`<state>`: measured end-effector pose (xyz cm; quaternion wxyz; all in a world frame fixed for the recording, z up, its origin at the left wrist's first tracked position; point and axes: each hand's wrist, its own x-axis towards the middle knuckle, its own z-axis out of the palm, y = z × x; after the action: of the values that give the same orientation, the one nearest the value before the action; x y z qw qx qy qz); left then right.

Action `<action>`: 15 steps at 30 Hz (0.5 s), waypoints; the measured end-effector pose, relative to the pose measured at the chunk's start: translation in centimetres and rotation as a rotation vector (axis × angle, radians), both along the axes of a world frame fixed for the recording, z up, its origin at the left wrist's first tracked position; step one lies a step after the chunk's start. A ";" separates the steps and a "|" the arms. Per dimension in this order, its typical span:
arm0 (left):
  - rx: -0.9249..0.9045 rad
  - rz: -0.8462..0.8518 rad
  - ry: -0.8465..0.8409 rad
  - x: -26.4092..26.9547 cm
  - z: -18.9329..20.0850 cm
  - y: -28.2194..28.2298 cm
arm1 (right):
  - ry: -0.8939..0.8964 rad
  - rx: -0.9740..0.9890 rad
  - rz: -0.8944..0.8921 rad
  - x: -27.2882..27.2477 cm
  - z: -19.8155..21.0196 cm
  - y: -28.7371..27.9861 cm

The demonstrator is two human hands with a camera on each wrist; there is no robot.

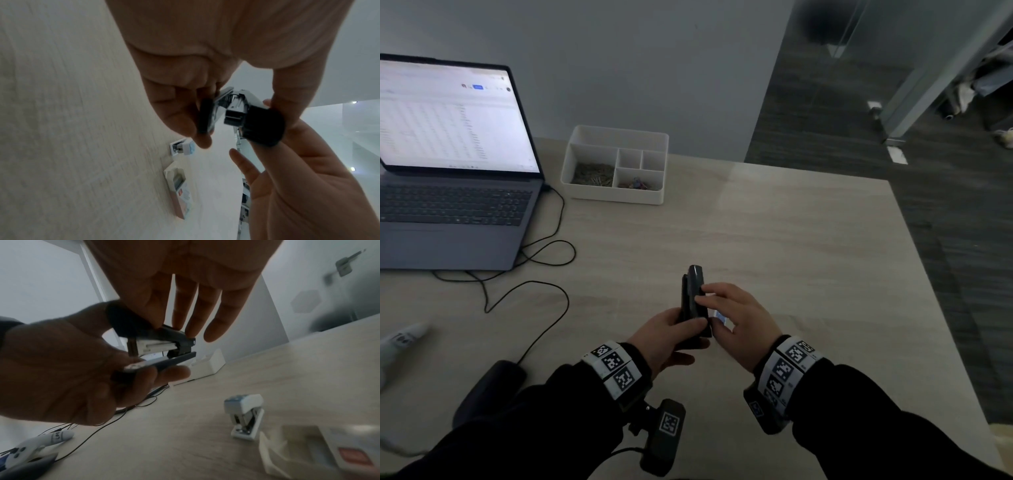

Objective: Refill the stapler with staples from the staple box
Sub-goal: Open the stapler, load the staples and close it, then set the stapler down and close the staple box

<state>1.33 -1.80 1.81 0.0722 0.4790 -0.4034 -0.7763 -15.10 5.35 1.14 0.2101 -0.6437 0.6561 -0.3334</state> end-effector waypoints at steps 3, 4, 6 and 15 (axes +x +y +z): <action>-0.060 0.066 -0.141 -0.1 -1.5 -0.5 | 0.016 0.099 -0.064 -0.9 -0.8 0.4; -0.075 0.072 -0.183 0.0 -1.9 -0.8 | 0.008 0.134 -0.119 -1.5 -1.4 0.5; -0.067 0.092 -0.225 0.2 -2.7 -1.5 | 0.002 0.204 -0.238 -3.1 -2.5 1.0; 0.022 0.206 -0.217 -0.9 -5.0 -2.8 | 0.108 0.531 -0.300 -6.2 -5.9 4.1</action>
<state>0.46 -4.60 -3.17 0.1020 0.5998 -0.3491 -0.7127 -21.33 9.48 -4.79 0.2838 -0.4790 0.8182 -0.1430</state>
